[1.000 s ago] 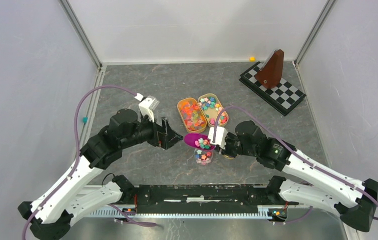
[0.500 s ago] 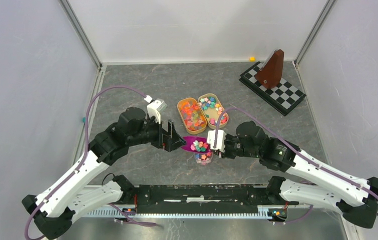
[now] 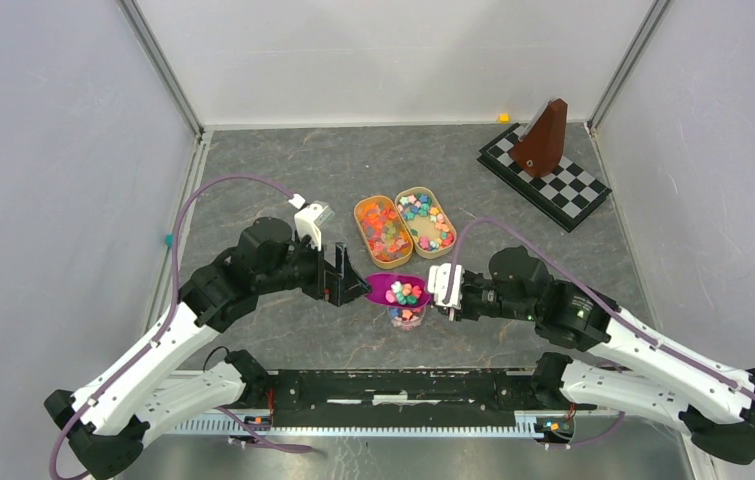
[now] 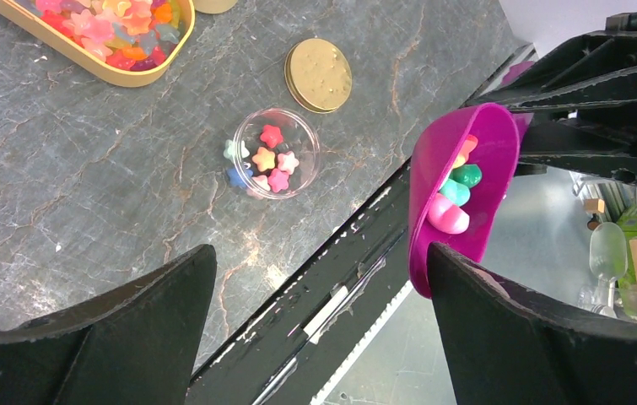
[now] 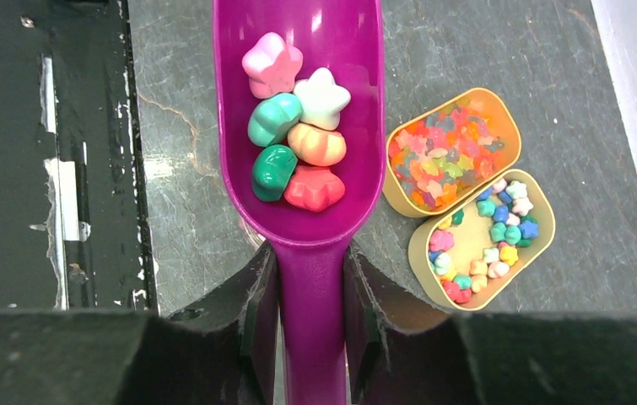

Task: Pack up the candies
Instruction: Place the fake candies in the packing bottle.

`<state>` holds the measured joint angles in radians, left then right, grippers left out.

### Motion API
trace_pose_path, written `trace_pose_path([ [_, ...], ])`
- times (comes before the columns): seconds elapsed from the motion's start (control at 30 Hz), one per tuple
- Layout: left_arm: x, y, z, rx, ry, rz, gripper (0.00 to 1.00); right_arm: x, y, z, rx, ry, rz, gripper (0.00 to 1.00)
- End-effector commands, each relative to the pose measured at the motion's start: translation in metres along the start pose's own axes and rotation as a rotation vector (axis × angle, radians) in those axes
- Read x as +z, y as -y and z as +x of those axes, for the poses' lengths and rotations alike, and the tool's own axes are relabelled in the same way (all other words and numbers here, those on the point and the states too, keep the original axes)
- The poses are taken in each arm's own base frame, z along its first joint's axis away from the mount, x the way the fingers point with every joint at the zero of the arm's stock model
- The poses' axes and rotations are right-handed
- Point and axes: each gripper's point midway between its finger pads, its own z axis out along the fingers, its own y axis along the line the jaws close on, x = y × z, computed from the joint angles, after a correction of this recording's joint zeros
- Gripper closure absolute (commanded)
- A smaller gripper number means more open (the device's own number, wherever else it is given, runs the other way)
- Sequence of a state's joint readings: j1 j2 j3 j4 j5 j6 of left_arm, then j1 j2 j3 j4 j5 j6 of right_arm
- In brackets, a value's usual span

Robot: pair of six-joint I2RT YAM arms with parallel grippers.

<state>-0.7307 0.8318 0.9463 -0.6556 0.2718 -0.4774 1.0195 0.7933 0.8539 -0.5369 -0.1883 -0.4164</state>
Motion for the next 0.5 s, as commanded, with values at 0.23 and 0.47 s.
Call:
trace_pose_path([
  [0.23, -0.001, -0.003, 0.002, 0.061, 0.008, 0.004, 0.0, -0.04, 0.008, -0.078, -0.042, 0.29, 0.025, 1.0],
  [0.47, -0.001, -0.004, 0.004, 0.061, 0.001, 0.006, 0.0, -0.05, 0.007, -0.095, -0.031, 0.346, 0.012, 1.0],
])
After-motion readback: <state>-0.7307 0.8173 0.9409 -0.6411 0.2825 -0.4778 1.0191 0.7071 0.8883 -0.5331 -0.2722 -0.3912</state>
